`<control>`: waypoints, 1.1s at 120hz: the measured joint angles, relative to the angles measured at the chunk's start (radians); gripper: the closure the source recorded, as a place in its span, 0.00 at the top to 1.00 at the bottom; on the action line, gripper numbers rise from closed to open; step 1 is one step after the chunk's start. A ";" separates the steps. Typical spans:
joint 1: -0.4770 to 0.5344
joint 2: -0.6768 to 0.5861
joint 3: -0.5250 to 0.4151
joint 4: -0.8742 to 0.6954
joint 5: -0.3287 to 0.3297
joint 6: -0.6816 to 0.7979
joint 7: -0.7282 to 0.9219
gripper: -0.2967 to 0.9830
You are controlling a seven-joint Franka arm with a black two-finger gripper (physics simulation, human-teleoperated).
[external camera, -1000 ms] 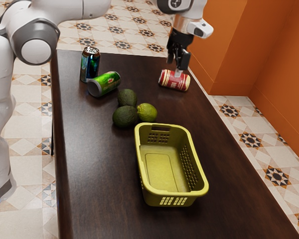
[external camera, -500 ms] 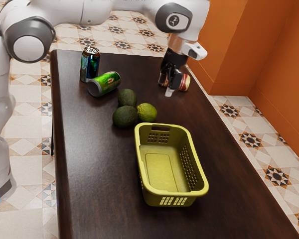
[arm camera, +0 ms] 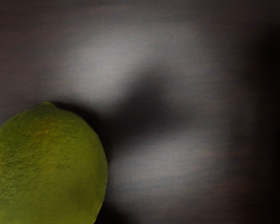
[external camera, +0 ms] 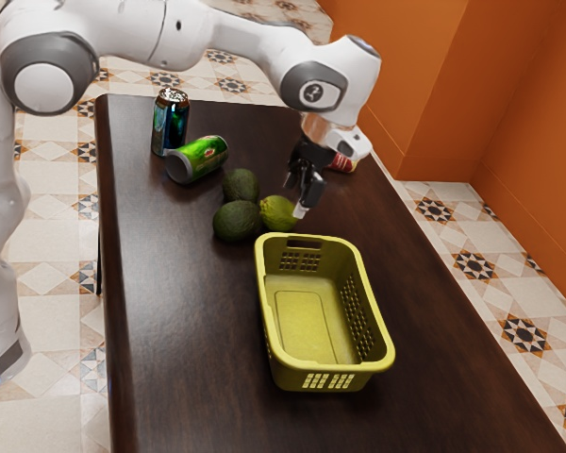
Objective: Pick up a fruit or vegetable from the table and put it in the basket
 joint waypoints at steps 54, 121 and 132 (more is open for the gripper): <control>0.034 -0.035 0.005 -0.064 0.035 0.065 0.004 0.77; 0.071 -0.026 0.005 -0.150 0.043 0.138 0.013 0.77; 0.075 -0.017 0.005 -0.159 0.040 0.156 0.013 0.77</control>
